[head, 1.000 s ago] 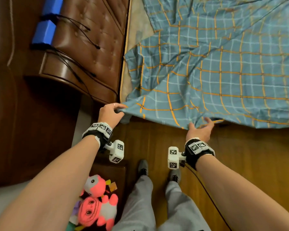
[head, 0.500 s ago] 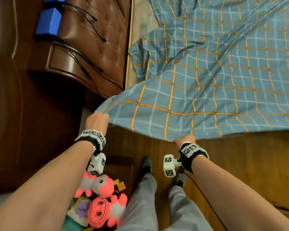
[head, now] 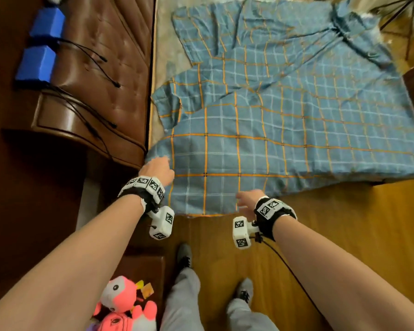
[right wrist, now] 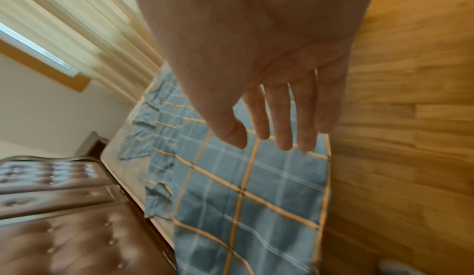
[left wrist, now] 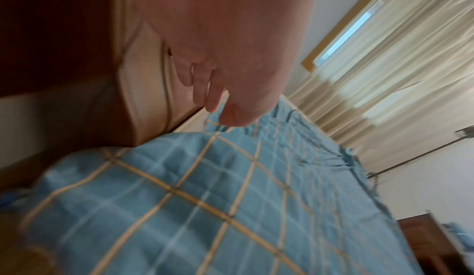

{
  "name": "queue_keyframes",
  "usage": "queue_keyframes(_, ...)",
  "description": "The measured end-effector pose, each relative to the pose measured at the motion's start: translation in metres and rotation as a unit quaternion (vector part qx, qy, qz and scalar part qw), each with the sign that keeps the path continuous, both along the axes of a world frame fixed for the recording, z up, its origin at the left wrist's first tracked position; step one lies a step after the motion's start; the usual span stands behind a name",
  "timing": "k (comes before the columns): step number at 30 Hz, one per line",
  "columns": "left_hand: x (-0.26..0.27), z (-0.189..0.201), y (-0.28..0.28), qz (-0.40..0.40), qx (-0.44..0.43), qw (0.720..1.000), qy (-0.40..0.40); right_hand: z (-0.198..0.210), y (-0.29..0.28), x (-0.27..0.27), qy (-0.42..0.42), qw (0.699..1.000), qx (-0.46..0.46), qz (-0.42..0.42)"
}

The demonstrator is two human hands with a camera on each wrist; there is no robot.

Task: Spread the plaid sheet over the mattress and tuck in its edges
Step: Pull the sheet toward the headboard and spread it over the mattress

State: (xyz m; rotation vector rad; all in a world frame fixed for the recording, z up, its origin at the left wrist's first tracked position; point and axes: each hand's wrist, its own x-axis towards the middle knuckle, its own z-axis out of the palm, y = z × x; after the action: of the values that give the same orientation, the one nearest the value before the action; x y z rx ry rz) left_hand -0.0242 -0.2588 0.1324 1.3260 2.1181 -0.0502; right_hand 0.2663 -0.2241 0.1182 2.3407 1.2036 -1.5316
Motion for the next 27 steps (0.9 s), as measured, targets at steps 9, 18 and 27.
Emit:
queue_keyframes(9, 0.124, 0.043, 0.067, -0.175, 0.050, 0.972, -0.146, 0.073, 0.045, 0.103, -0.024, 0.991, 0.128, 0.002)
queue_keyframes(18, 0.315, 0.120, 0.139, -0.335, 0.042, 0.935, -0.113, 0.153, 0.032, 0.318, -0.106, 0.972, 0.208, -0.034)
queue_keyframes(27, 0.537, 0.192, 0.198, -0.416, 0.089, 0.899, -0.100, 0.179, 0.054, 0.560, -0.095, 0.961, 0.233, -0.119)
